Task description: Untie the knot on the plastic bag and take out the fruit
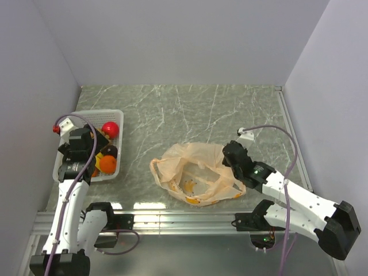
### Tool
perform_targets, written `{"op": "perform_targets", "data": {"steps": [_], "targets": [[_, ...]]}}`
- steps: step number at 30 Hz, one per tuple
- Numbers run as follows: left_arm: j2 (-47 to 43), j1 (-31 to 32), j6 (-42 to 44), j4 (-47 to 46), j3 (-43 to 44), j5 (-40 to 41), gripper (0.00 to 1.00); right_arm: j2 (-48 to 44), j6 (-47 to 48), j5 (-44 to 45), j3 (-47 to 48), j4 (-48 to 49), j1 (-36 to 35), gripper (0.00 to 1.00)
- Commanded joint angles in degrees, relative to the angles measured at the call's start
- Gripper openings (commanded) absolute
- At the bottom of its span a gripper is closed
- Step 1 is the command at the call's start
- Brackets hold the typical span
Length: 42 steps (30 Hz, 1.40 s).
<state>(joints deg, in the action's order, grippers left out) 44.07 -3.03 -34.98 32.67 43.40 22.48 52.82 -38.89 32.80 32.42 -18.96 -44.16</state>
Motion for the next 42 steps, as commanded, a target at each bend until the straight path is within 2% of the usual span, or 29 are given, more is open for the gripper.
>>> {"op": "perform_targets", "data": {"steps": [1, 4, 6, 7, 10, 11, 14, 17, 21, 24, 28, 30, 31, 32, 34, 37, 38, 41, 42], "targets": [[-2.3, 0.0, 2.0, -2.6, -1.1, -1.4, 0.99, 0.3, 2.3, 5.4, 5.5, -3.3, 3.2, 0.10], [-2.6, 0.3, 2.4, -2.6, -1.0, -2.2, 0.99, -0.3, 4.5, 5.2, 7.7, -3.3, 5.0, 0.11], [-2.8, 0.7, 2.6, -2.7, -1.0, -2.4, 0.99, -0.5, 8.6, 2.4, 8.4, -0.5, 5.0, 0.19], [-3.2, 1.5, 2.7, -2.7, -1.0, -2.4, 0.99, -0.2, 10.7, -2.6, 8.3, 0.7, 5.1, 0.23], [-4.3, 2.6, 3.3, -3.0, -1.1, -3.1, 0.99, 2.1, 16.6, -10.4, 8.7, 3.6, 5.1, 0.48], [-4.6, 2.6, 3.5, -3.2, -1.4, -3.3, 0.99, 3.1, 17.6, -12.6, 9.1, 3.4, 5.0, 0.61], [-5.2, 4.7, 3.9, -3.2, -1.5, -3.8, 0.99, 8.3, 19.1, -11.4, 11.5, 1.5, 5.1, 0.77], [-5.9, 5.8, 4.1, -3.4, -1.6, -3.9, 0.99, 14.6, 17.2, -9.0, 14.9, -3.1, 7.3, 0.82], [-6.8, 7.2, 4.4, -3.7, -1.7, -3.7, 0.99, 19.2, 12.7, -10.6, 15.5, -5.1, 11.6, 0.82], [-7.0, 8.2, 4.6, -3.7, -1.6, -3.2, 0.99, 21.7, 10.3, -14.8, 14.2, -3.9, 12.8, 0.78], [-7.5, 9.8, 4.7, -3.7, -1.4, -2.8, 0.99, 25.8, 9.0, -20.5, 13.6, -3.3, 13.8, 0.67], [-7.9, 10.5, 4.8, -3.6, -1.5, -2.5, 0.99, 26.6, 8.5, -22.6, 12.8, -2.5, 14.3, 0.50], [-8.2, 11.0, 4.8, -3.5, -1.6, -2.3, 0.99, 26.8, 8.3, -23.0, 12.5, -2.4, 14.4, 0.37], [-8.4, 11.3, 4.7, -3.5, -1.4, -2.2, 0.99, 26.6, 7.6, -22.9, 12.1, -2.3, 14.8, 0.17], [-8.9, 11.8, 4.7, -3.4, -1.4, -1.7, 0.99, 25.2, 7.0, -21.5, 11.8, -3.0, 15.7, 0.00], [-9.1, 12.3, 4.7, -3.4, -1.5, -1.5, 0.99, 20.7, 5.9, -12.8, 13.1, -7.4, 19.0, 0.00], [-9.2, 12.3, 4.7, -3.5, -1.4, -1.6, 0.99, 19.3, 5.1, -4.3, 13.7, -9.1, 19.7, 0.00], [-8.8, 12.4, 4.3, -2.3, 0.0, -3.0, 0.99, 13.3, 2.9, 6.5, 15.6, -15.6, 23.9, 0.00], [-9.0, 12.4, 4.1, -1.6, 0.8, -3.3, 0.99, 10.4, 2.3, 10.3, 16.1, -17.8, 27.3, 0.00]]}}
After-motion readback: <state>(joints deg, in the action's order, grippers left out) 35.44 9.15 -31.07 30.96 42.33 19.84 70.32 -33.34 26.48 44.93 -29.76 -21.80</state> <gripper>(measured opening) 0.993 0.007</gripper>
